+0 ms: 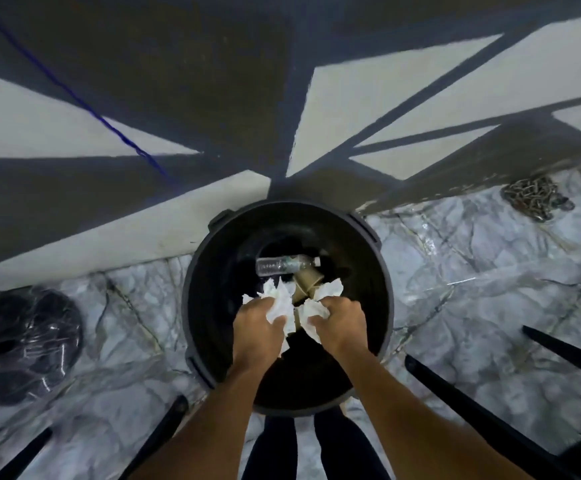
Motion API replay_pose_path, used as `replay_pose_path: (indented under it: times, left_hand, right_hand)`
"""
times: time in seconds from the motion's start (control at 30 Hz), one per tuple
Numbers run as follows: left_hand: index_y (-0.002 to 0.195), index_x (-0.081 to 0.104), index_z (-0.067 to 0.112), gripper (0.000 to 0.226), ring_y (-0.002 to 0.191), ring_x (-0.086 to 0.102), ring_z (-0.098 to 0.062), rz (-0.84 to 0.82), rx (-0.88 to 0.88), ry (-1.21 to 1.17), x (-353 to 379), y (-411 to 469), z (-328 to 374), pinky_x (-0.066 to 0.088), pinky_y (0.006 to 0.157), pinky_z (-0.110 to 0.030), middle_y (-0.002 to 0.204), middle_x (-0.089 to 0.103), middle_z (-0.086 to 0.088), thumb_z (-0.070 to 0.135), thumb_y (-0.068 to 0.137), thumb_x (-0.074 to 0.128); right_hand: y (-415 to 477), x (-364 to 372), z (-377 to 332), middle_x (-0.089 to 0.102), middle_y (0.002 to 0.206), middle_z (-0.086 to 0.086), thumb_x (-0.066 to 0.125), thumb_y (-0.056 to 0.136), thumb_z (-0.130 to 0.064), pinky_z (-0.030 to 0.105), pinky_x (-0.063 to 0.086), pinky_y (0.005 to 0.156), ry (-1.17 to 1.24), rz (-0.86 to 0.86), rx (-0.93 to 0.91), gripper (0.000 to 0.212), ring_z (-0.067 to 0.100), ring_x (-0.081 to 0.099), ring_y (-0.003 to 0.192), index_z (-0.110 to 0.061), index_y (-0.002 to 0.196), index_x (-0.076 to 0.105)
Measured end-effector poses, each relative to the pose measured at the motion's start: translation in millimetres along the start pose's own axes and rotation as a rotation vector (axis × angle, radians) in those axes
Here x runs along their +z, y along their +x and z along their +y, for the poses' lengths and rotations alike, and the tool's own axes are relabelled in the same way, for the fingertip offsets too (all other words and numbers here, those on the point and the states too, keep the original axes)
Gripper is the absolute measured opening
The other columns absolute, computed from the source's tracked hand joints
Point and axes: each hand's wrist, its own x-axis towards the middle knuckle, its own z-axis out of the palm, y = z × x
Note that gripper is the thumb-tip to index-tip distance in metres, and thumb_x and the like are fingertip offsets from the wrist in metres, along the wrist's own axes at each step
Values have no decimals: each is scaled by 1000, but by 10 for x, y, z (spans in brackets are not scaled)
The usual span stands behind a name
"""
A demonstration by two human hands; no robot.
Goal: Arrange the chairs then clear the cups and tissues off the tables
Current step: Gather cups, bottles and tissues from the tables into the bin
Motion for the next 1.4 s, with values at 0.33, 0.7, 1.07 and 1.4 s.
replay_pose_path:
  times: [0.33,0.7,1.07,1.4]
  left_hand:
    - [96,72,11,19,93,66,-26,-170,-213,82,1363,753,-1229,49,79,-27,100,71,-9,13,79,78]
    - [125,65,16,44,113,61,-29,-388,-297,212,1658,933,-1466,54,92,-37,124,64,-11,24,82,72]
    - [108,68,25,32,91,66,-21,-298,-84,304,187,436,-186,58,78,-36,103,70,-1,15,77,69]
    - [111,68,21,39,102,61,-21,-350,115,302,-1193,-776,1199,54,87,-35,106,65,0,21,72,69]
  right_hand:
    - [1306,1407,579,64,121,14,59,95,-10,30,46,93,-58,-115,173,25,30,60,115,-1,118,65]
    - [1581,1729,888,49,141,16,53,99,-16,3,38,75,-210,-296,214,41,30,49,129,-6,139,50]
    - [552,-5,14,54,136,13,58,97,-17,16,50,89,-282,-337,-77,42,29,54,123,-6,137,51]
    - [-1098,-1658,-511,67,106,7,65,79,-26,31,54,82,-322,-198,-235,29,28,65,102,-18,107,69]
